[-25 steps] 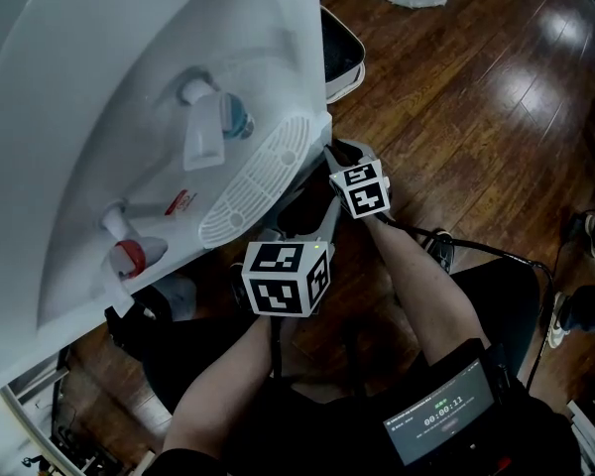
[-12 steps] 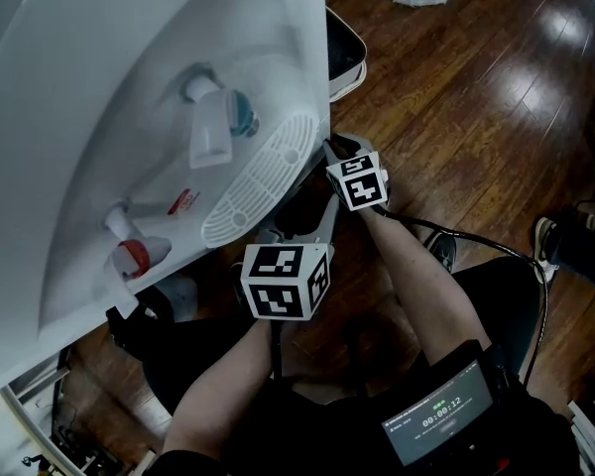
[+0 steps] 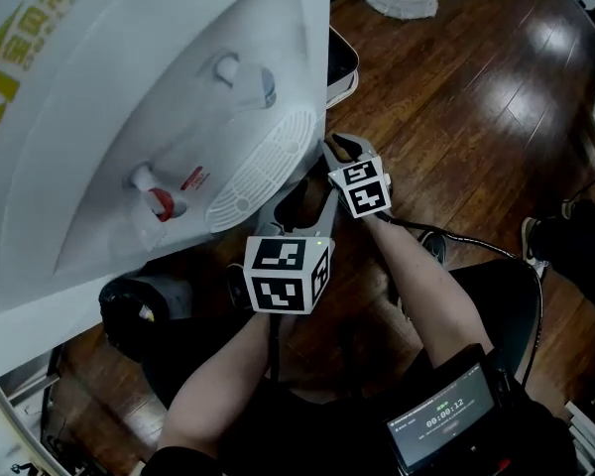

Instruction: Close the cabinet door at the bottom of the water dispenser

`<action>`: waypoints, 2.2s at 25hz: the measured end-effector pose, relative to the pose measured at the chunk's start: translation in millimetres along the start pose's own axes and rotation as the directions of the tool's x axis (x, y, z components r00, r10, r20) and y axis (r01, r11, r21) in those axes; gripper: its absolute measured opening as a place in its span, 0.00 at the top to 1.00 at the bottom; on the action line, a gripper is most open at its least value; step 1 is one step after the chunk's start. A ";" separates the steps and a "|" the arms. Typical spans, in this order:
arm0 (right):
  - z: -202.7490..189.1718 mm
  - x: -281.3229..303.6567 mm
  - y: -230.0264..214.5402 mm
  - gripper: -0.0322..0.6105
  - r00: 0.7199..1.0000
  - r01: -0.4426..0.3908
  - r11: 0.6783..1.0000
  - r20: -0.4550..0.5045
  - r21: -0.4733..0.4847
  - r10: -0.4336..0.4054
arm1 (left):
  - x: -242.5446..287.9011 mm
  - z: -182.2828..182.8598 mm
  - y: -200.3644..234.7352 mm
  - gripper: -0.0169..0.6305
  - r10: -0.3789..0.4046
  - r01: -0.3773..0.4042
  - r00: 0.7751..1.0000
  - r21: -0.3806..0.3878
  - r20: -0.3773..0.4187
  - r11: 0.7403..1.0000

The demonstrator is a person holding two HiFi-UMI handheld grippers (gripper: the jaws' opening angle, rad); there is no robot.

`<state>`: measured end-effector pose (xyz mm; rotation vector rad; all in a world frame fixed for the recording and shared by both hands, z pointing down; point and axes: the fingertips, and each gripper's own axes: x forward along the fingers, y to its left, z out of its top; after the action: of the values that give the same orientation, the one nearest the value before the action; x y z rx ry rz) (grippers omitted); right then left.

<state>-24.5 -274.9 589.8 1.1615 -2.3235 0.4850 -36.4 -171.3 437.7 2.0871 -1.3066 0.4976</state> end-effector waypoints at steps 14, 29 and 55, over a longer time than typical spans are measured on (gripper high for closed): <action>69.3 -159.3 47.0 0.90 0.970 -0.001 0.998 0.243 -0.055 0.014 | -100.6 13.5 -21.7 0.68 0.106 -0.128 0.960 0.067 0.258 0.990; 93.1 -371.0 140.3 0.90 0.896 0.001 0.984 0.438 -0.177 0.078 | -203.1 -20.5 -85.8 0.68 0.091 -0.209 0.898 0.235 0.430 0.949; 92.3 -357.6 145.8 0.93 0.876 -0.032 0.995 0.476 -0.094 0.073 | -205.6 -18.4 -109.8 0.70 -0.033 -0.100 0.898 0.276 0.440 0.956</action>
<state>16.2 -10.6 296.5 1.2940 -2.7699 0.1170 -28.1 12.9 293.8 2.5323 -1.6043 0.2453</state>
